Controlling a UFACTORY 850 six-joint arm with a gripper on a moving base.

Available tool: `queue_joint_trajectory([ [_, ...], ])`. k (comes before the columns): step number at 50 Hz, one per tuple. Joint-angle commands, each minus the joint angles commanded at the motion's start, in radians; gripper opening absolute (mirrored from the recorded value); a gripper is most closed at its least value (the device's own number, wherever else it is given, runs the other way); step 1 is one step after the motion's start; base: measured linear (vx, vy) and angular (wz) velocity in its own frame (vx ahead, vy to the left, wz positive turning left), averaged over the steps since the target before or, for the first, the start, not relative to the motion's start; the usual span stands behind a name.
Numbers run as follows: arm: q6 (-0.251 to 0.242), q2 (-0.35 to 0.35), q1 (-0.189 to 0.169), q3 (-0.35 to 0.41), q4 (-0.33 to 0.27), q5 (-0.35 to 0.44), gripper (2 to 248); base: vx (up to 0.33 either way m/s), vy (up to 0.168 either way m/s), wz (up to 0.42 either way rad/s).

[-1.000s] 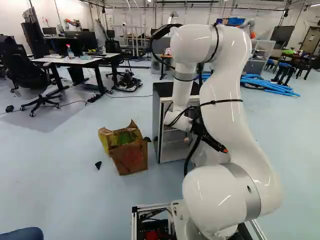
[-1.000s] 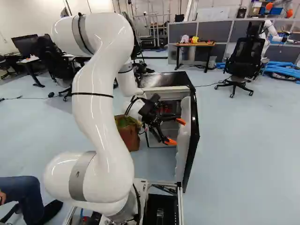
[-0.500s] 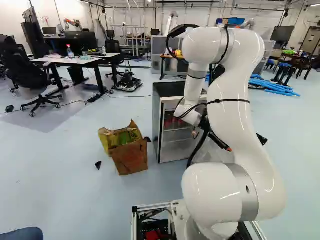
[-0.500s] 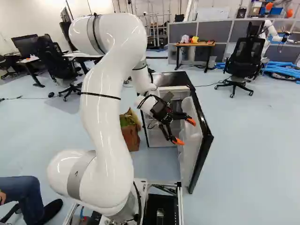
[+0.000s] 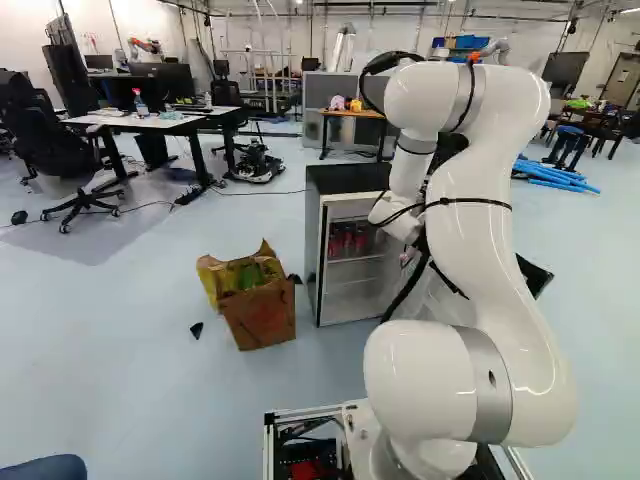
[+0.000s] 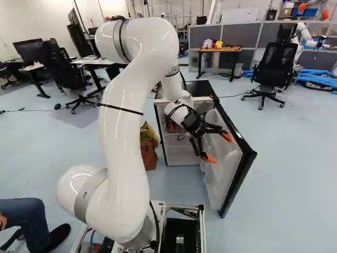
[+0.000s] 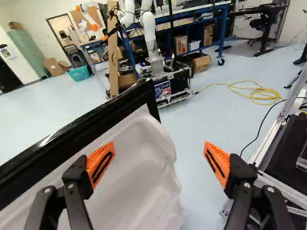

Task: Grab a drink from the fridge

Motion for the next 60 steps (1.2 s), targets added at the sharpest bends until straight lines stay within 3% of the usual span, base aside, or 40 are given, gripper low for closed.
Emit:
queue_joint_trajectory([
  [41,0.000,-0.084,-0.171,-0.221,-0.136,-0.015,247,0.000,0.000,0.000],
  [60,0.000,-0.076,-0.168,-0.205,-0.217,-0.056,247,0.000,0.000,0.000],
])
